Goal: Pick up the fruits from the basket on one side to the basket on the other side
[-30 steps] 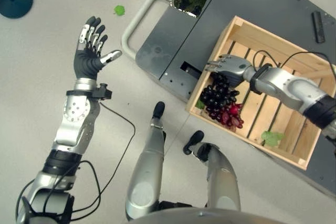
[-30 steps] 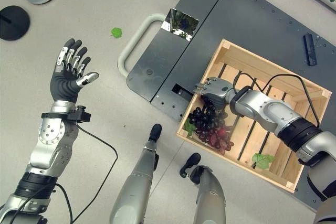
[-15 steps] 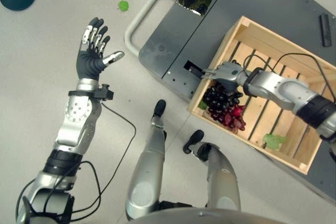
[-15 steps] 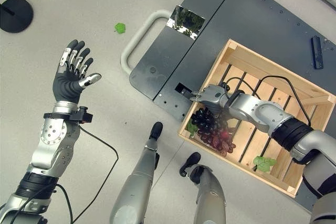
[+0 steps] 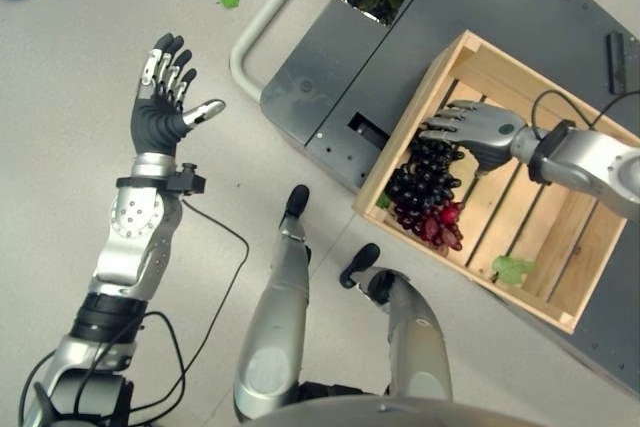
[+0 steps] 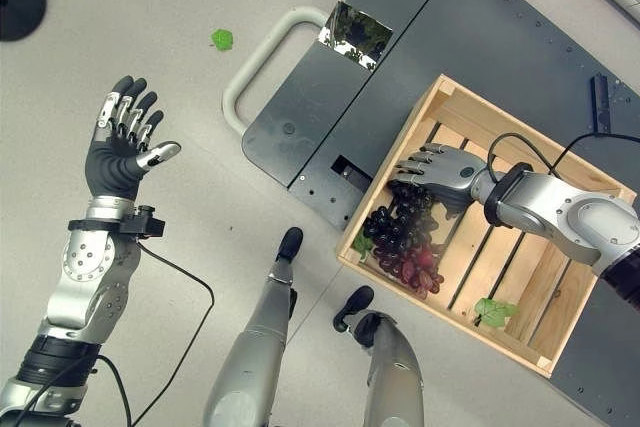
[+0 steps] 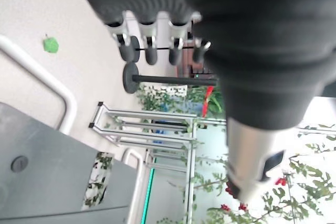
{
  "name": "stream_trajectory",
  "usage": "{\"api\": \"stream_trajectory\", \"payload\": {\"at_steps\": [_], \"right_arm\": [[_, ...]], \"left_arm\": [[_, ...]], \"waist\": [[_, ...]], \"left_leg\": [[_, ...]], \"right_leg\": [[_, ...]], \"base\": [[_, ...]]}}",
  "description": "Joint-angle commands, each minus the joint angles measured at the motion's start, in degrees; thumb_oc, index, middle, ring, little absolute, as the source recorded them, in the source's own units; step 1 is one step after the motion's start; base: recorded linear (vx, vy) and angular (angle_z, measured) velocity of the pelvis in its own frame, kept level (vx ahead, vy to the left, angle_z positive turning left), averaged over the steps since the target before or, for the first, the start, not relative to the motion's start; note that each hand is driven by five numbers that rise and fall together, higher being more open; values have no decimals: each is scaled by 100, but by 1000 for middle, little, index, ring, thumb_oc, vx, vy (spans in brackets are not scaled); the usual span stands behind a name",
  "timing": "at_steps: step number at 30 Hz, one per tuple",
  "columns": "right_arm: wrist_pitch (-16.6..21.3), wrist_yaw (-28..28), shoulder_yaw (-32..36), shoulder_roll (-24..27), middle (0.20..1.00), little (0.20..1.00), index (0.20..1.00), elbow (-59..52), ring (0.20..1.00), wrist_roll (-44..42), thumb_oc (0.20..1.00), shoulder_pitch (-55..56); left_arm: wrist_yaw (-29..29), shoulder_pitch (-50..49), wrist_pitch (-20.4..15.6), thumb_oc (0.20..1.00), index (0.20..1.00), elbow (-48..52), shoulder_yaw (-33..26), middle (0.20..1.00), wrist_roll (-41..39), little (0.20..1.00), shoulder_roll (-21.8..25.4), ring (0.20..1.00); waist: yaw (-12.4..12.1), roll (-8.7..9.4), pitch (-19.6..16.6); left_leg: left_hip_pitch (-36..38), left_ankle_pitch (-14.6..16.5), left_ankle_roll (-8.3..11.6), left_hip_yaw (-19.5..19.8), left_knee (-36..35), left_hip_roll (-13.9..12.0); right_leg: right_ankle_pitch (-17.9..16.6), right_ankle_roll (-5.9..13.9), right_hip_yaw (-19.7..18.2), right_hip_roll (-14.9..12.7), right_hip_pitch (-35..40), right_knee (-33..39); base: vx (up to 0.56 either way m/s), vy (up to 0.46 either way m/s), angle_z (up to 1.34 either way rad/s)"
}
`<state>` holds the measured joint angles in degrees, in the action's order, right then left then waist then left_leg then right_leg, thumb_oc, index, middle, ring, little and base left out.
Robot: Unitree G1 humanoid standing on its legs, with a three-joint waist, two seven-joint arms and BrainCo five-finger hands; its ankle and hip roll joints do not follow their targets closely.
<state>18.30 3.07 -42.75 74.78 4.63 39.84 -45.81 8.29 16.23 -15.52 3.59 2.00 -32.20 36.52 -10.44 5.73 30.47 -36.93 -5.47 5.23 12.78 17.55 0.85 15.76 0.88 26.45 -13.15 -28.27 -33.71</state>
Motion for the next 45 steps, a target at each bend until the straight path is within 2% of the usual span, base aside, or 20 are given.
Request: {"api": "stream_trajectory", "payload": {"at_steps": [1,8,15,25,33,45], "right_arm": [[105,-180,160,345,1000,1000,1000,-253,1000,-239,1000,-140],[137,-102,210,359,1000,1000,1000,-357,1000,-290,1000,-15],[156,77,-16,44,1000,1000,1000,-280,1000,-241,1000,43],[57,176,-716,-997,1000,1000,1000,640,1000,284,1000,-55],[-93,71,-774,-1622,1000,1000,1000,1295,1000,565,1000,106],[-302,11,-876,-2097,1000,1000,1000,2224,1000,918,1000,132]], "left_arm": [[-112,-64,-296,1000,1000,501,-303,1000,191,1000,14,1000],[-116,-66,-293,1000,1000,538,-278,1000,209,1000,42,1000],[-119,-50,-283,1000,1000,545,-188,1000,174,1000,-2,1000],[-107,53,-277,1000,1000,504,45,1000,92,1000,-66,1000],[-58,178,-286,1000,1000,463,176,1000,52,1000,-134,1000],[-106,147,-292,1000,1000,446,240,1000,31,1000,-172,1000]], "waist": [[60,42,-70],[82,58,-70],[52,-1,-68],[-52,-166,-68],[-87,-244,-68],[-139,-353,-68]], "left_leg": [[331,559,-60,15,206,-33],[342,574,-69,-13,223,-58],[266,606,-97,-29,299,-40],[90,598,-136,13,338,5],[-1,616,-154,43,405,42],[-117,605,-168,78,444,76]], "right_leg": [[-360,489,-51,27,317,356],[-366,491,-99,42,311,373],[-341,502,-114,34,240,326],[-323,505,-99,23,99,282],[-312,506,-99,-6,11,232],[-276,509,-74,-62,-107,93]], "base": [[4,7,-3],[1,1,-2],[0,0,0],[0,0,0],[0,0,0],[1,-1,2]]}}
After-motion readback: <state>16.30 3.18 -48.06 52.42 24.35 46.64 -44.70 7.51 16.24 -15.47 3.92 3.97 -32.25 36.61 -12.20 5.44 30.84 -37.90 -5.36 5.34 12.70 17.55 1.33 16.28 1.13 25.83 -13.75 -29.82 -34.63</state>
